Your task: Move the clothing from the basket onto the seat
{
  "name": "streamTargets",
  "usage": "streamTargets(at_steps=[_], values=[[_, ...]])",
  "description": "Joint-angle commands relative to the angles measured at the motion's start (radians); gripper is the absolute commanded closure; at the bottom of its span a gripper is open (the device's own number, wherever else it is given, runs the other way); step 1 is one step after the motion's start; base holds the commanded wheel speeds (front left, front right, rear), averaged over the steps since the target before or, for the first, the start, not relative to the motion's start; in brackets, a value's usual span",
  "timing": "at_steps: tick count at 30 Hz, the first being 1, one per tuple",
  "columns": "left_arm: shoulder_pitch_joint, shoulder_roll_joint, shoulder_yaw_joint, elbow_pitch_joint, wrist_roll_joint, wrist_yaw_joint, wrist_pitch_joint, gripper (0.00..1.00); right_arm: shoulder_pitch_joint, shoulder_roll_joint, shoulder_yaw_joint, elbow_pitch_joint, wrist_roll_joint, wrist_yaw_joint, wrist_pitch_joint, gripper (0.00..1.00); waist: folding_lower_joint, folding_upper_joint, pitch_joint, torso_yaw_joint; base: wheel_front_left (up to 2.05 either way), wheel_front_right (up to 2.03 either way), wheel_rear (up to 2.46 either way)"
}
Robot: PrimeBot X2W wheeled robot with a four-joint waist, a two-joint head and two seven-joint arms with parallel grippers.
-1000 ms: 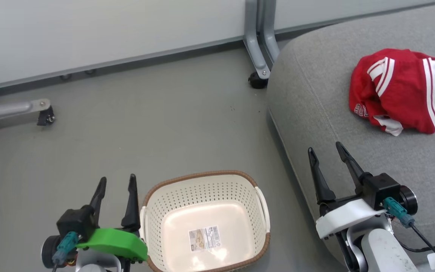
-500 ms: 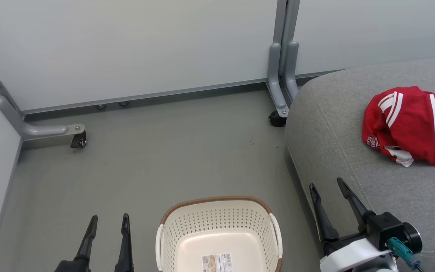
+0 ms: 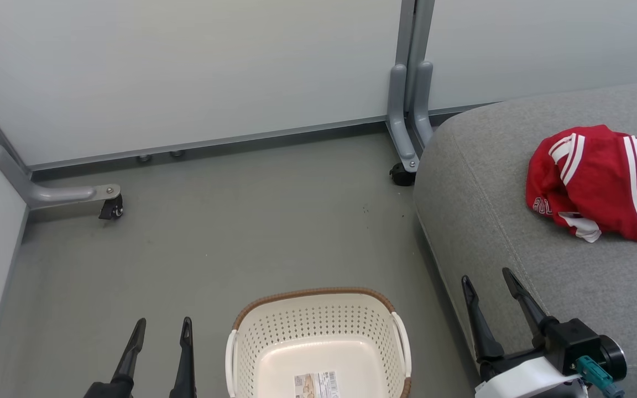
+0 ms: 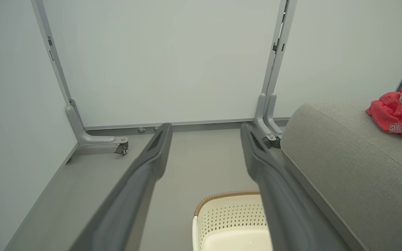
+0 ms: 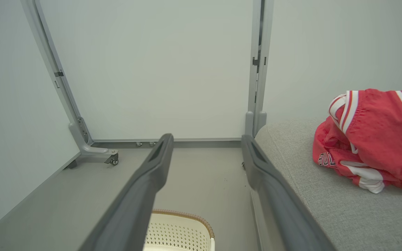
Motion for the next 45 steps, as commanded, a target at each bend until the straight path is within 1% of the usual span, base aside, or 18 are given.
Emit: streamTargets(at_steps=[1,14,15,18,32,45], values=[[-0.021,0.0,0.0,0.002,0.007,-0.002,0.0,0.0,0.001,-0.003,-0.001,-0.001,-0.007,-0.001,-0.003,0.0,0.0001,0.0,0.002,-0.003,0.0,0.0,0.0],[-0.028,0.0,-0.015,0.014,0.008,-0.003,0.0,0.0,-0.004,-0.003,0.002,0.001,-0.007,-0.001,-0.003,0.0,0.0001,0.0,-0.001,-0.015,0.0,0.0,0.0],[-0.015,0.0,-0.014,0.015,-0.001,-0.002,0.0,1.0,-0.001,0.0,0.003,0.003,-0.001,0.0,0.0,1.0,0.0001,0.0,-0.001,-0.015,0.0,0.0,0.0],[-0.005,-0.002,-0.015,0.042,-0.007,-0.002,0.001,1.0,0.01,0.002,0.005,0.027,0.006,0.0,0.001,1.0,0.0001,0.0,0.0,-0.015,0.0,0.0,0.0],[-0.061,0.01,0.007,0.064,-0.287,-0.007,0.059,1.0,-0.03,-0.017,-0.014,0.047,0.305,0.0,0.051,1.0,0.0001,0.0,0.007,-0.014,0.0,0.0,0.0],[-0.106,0.017,0.026,0.086,-0.504,-0.013,0.106,1.0,-0.063,-0.027,-0.034,0.066,0.536,0.0,0.095,1.0,0.0001,0.0,0.014,-0.013,0.0,0.0,0.0]])
